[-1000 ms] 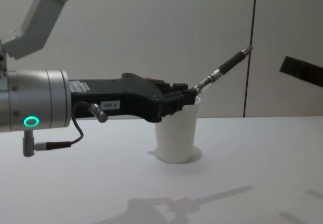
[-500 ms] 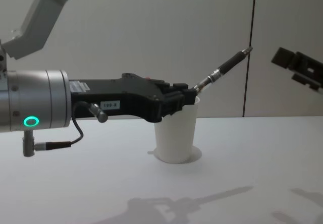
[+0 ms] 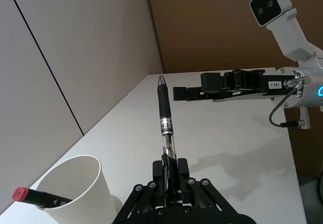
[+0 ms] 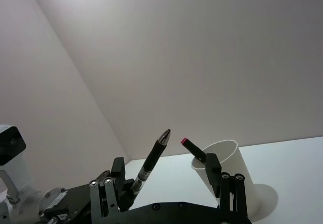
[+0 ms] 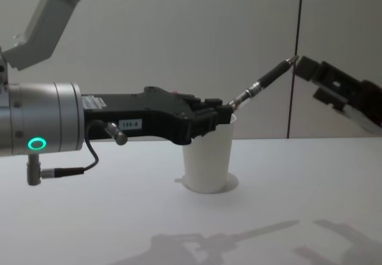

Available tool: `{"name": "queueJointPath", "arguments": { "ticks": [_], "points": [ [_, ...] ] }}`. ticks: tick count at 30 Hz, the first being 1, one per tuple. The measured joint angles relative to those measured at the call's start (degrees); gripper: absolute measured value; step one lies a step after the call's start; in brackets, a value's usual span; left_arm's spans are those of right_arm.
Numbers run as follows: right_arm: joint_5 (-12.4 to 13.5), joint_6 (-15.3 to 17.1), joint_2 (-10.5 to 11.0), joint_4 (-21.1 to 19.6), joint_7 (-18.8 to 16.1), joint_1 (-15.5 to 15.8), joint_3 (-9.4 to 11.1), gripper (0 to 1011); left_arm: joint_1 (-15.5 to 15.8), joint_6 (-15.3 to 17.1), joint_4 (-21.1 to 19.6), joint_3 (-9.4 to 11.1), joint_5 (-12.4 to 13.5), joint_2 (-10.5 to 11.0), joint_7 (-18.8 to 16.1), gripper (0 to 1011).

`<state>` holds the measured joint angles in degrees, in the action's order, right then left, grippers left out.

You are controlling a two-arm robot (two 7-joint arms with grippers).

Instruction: Place the pen into the pen holder.

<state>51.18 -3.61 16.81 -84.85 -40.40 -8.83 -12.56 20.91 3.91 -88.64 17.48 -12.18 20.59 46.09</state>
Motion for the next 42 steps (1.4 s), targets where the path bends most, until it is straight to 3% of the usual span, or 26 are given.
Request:
{"name": "queueJointPath", "arguments": {
  "ticks": [18,38,42],
  "points": [
    [1.2,0.1,-3.4,4.5,-1.6,-3.3,-2.5,1001,0.0,0.0,0.0,0.0,0.0,0.0,0.0,178],
    [4.1,-1.8,-5.2,8.0,-2.8,-5.3,-3.4,1001,0.0,0.0,0.0,0.0,0.0,0.0,0.0,178],
    [4.6,-2.2,-5.4,8.8,-3.4,-5.6,-3.4,940,0.0,0.0,0.0,0.0,0.0,0.0,0.0,178]
  ]
}}
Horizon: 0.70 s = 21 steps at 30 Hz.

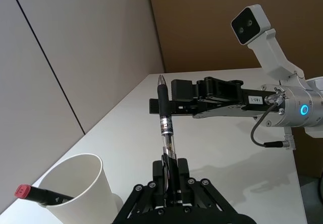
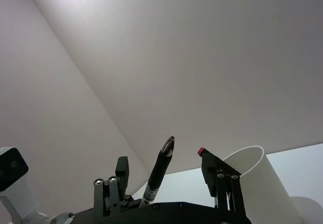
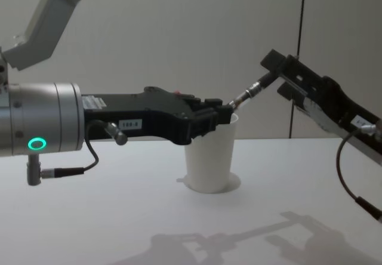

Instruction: Place the pen into the pen holder.

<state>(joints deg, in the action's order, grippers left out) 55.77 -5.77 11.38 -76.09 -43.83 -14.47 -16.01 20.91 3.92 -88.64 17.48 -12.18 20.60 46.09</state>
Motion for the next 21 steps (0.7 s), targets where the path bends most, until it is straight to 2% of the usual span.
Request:
{"name": "queueJointPath", "arguments": {
  "ticks": [5,8,10,14,15,18,21],
  "points": [
    [0.6,-0.4,-0.3,1.0,-1.0,-0.5,-0.1,837,0.0,0.0,0.0,0.0,0.0,0.0,0.0,178],
    [0.9,-0.5,-0.4,1.5,-1.5,-0.7,-0.2,719,0.0,0.0,0.0,0.0,0.0,0.0,0.0,178],
    [1.0,-0.6,-0.5,1.7,-1.7,-0.8,-0.3,707,0.0,0.0,0.0,0.0,0.0,0.0,0.0,178],
    [1.3,-0.8,-0.7,2.1,-2.2,-1.0,-0.4,518,0.0,0.0,0.0,0.0,0.0,0.0,0.0,178],
    [1.4,-0.8,-0.7,2.2,-2.3,-1.1,-0.4,518,0.0,0.0,0.0,0.0,0.0,0.0,0.0,178],
    [1.6,-1.0,-0.8,2.5,-2.6,-1.2,-0.5,434,0.0,0.0,0.0,0.0,0.0,0.0,0.0,178],
    [1.9,-1.3,-1.0,2.7,-2.9,-1.4,-0.6,310,0.0,0.0,0.0,0.0,0.0,0.0,0.0,178]
  ]
}}
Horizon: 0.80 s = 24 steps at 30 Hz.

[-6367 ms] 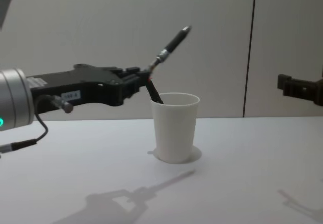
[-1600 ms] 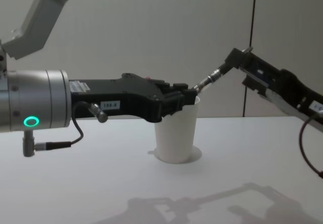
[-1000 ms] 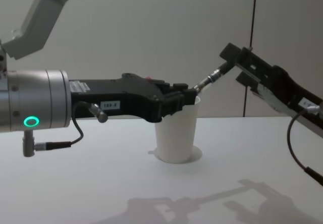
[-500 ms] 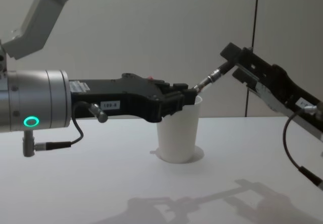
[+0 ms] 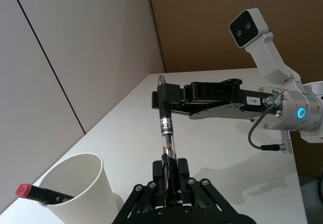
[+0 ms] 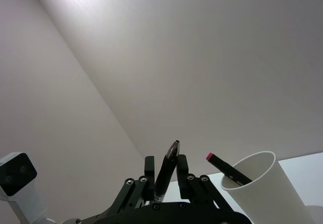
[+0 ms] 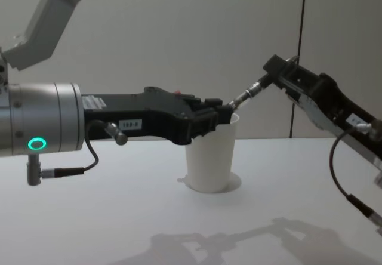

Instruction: Place the pen into the pen holder.

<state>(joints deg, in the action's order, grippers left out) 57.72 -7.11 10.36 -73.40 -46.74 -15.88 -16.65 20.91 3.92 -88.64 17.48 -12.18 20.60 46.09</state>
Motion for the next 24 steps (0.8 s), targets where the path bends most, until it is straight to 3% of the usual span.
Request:
{"name": "queueJointPath", "arguments": {
  "ticks": [6,24],
  "points": [
    [0.5,-0.6,-0.3,0.1,-0.4,-0.2,-0.3,156,0.0,0.0,0.0,0.0,0.0,0.0,0.0,178],
    [0.8,-1.7,-0.5,0.0,-0.3,-0.2,-0.7,145,0.0,0.0,0.0,0.0,0.0,0.0,0.0,178]
  ]
}}
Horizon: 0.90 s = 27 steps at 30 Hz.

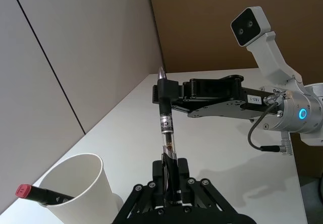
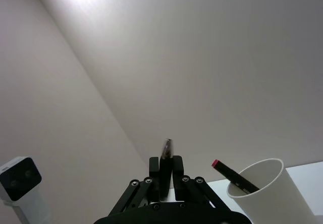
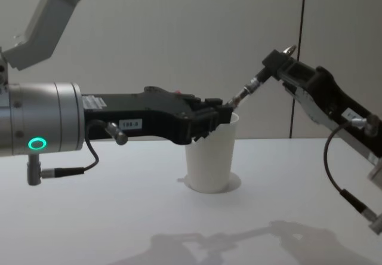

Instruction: Place the pen into the pen holder.

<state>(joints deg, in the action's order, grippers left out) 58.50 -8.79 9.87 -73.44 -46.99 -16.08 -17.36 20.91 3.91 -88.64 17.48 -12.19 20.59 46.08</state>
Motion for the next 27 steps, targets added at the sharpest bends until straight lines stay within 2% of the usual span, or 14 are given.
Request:
{"name": "queueJointPath", "arguments": {
  "ticks": [2,9,10,13,18,19,27],
  "points": [
    [0.0,-0.1,0.0,0.0,0.2,0.0,0.0,143,0.0,0.0,0.0,0.0,0.0,0.0,0.0,201],
    [-0.1,-0.3,0.1,0.0,0.3,-0.1,-0.1,144,0.0,0.0,0.0,0.0,0.0,0.0,0.0,399],
    [-0.2,-0.3,0.1,0.0,0.3,-0.1,-0.1,144,0.0,0.0,0.0,0.0,0.0,0.0,0.0,459],
    [-0.2,-0.4,0.1,-0.1,0.4,-0.1,-0.1,144,0.0,0.0,0.0,0.0,0.0,0.0,0.0,552],
    [-0.3,-0.5,0.3,-0.1,0.5,0.0,-0.1,143,0.0,0.0,0.0,0.0,0.0,0.0,0.0,678],
    [-0.3,-0.5,0.3,-0.2,0.6,0.0,-0.1,144,0.0,0.0,0.0,0.0,0.0,0.0,0.0,738],
    [-1.2,-1.2,0.7,-0.7,1.2,0.2,0.2,144,0.0,0.0,0.0,0.0,0.0,0.0,0.0,948]
  ]
}}
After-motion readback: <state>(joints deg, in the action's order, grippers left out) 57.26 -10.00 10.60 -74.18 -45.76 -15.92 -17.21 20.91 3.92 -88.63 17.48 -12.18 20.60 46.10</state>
